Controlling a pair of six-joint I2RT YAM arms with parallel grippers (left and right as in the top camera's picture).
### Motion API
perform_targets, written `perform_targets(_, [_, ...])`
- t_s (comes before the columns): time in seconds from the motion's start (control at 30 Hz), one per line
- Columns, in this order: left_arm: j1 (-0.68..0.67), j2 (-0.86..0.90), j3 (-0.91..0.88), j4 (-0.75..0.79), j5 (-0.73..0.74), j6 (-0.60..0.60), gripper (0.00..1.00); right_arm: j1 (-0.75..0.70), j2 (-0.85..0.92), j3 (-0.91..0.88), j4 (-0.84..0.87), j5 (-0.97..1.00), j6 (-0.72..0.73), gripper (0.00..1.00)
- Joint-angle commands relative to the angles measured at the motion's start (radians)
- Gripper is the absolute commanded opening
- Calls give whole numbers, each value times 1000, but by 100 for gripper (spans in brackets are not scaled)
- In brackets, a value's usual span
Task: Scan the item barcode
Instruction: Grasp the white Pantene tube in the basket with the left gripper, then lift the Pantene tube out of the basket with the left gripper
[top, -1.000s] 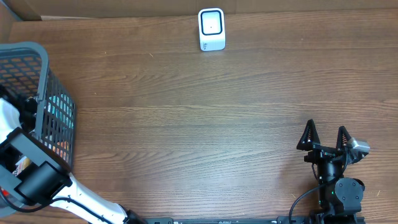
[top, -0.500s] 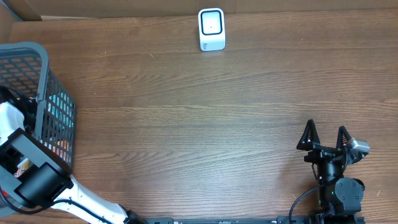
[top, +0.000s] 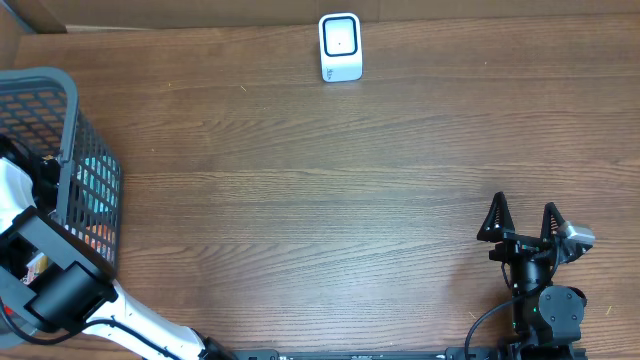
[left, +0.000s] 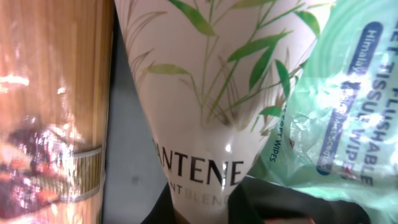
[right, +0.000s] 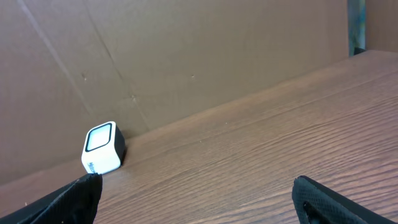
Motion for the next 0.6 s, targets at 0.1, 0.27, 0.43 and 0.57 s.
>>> perform_targets(0.1, [-12,-46,257,-114,31,-120,4,1,-12,-11,6,10,2,100])
perform_targets(0.27, [-13,-123,399,-145,34,-206,4,1,-12,-11,6,10,2,100])
perform_targets(0.43, [-13,-229,448,-139,93,-272,4,1,-12,-11,6,10,2,100])
perform_targets(0.57, [-13,-302,448,-127,140,-310,4,1,-12,-11,6,10,2,100])
